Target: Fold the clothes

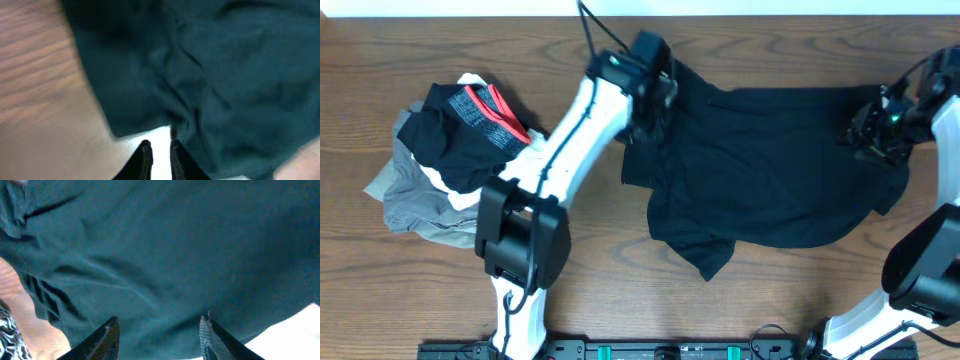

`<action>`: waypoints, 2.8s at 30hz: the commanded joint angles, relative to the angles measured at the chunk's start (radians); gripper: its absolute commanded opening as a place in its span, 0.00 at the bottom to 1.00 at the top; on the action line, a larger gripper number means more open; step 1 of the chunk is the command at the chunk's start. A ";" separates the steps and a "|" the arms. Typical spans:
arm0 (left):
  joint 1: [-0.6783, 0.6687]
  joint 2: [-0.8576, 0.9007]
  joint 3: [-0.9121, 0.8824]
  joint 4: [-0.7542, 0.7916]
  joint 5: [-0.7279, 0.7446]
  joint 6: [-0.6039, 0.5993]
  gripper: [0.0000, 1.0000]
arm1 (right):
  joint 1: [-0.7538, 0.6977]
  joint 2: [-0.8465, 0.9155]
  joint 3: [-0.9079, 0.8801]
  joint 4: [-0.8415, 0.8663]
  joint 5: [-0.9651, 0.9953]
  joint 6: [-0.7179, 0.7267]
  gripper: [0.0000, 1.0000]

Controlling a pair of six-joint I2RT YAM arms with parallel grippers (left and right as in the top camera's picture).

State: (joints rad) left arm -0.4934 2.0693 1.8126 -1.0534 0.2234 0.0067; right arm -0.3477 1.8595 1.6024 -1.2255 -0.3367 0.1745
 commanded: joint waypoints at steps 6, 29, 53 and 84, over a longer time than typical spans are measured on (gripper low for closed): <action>-0.038 0.016 -0.309 0.319 0.008 0.008 0.14 | 0.008 -0.023 -0.010 0.003 0.004 -0.015 0.49; 0.174 0.010 -0.199 0.129 -0.422 -0.096 0.06 | 0.009 -0.023 -0.059 0.070 0.034 0.003 0.59; 0.072 -0.227 0.012 -0.079 -0.066 -0.090 0.23 | -0.033 0.026 -0.213 0.242 0.171 0.247 0.29; 0.057 -0.228 0.011 -0.118 -0.066 -0.086 0.23 | -0.100 0.002 -0.443 0.233 0.120 0.159 0.06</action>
State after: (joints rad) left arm -0.4397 1.8534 1.8034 -1.1702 0.1513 -0.0811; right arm -0.4347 1.8767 1.1393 -0.9691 -0.1837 0.3229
